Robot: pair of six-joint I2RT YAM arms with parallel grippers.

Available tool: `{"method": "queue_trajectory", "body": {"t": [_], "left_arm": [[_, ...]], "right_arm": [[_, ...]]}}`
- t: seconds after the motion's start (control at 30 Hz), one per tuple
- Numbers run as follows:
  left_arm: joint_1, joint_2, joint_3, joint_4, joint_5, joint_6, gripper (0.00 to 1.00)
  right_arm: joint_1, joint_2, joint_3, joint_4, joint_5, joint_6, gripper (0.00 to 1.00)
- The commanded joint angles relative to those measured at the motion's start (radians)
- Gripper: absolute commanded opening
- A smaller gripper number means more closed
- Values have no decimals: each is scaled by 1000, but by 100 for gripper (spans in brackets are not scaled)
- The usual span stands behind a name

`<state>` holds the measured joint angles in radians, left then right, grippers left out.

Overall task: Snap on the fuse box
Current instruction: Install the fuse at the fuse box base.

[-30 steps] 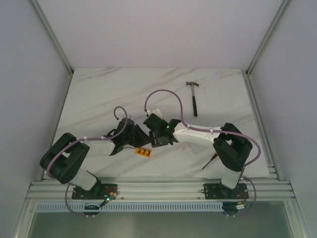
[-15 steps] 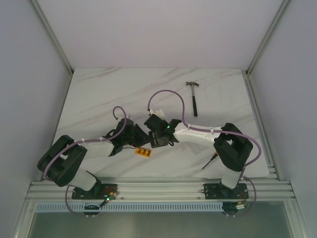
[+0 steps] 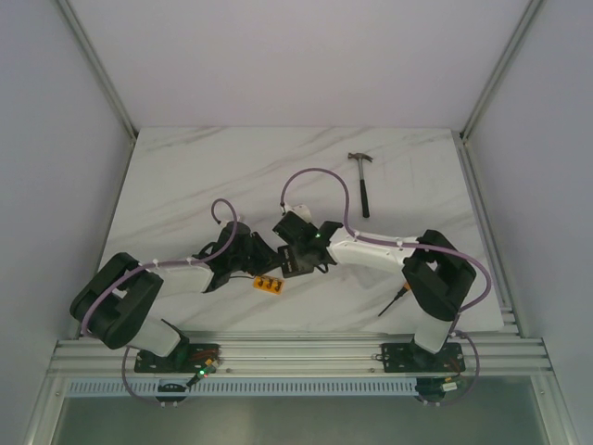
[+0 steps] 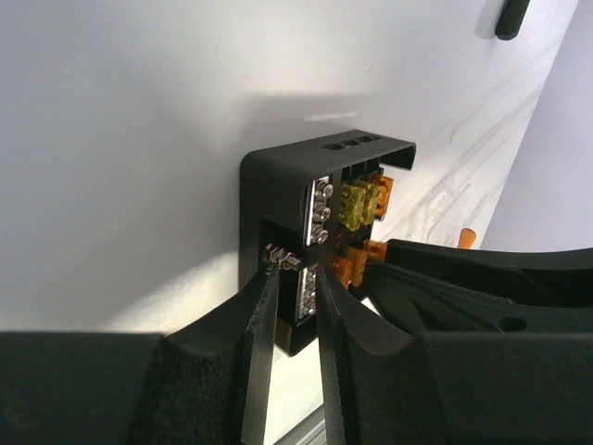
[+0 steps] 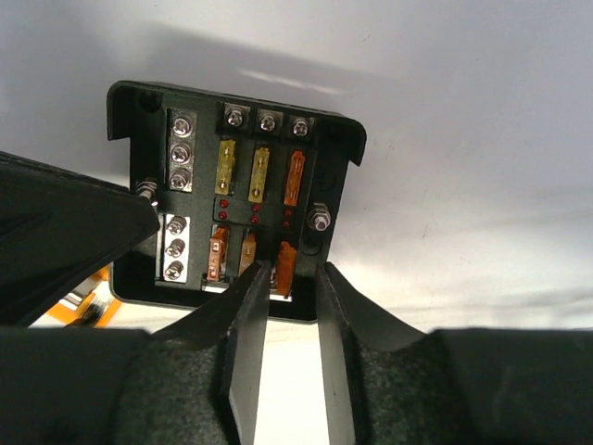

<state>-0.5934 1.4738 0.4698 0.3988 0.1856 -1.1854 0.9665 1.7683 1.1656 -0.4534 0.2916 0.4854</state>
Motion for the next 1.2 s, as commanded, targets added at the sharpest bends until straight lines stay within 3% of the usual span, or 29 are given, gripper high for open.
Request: {"method": "queue_trajectory", "body": {"t": [0.0, 0.67, 1.17], "left_arm": [[-6, -7, -5, -11, -4, -6, 32], [-8, 9, -2, -21, 0, -1, 33], [-23, 37, 23, -65, 11, 22, 36]], "right_arm": [[6, 7, 0, -68, -76, -1, 35], [-29, -50, 58, -90, -86, 87, 40], [-43, -7, 83, -128, -64, 199, 25]]}}
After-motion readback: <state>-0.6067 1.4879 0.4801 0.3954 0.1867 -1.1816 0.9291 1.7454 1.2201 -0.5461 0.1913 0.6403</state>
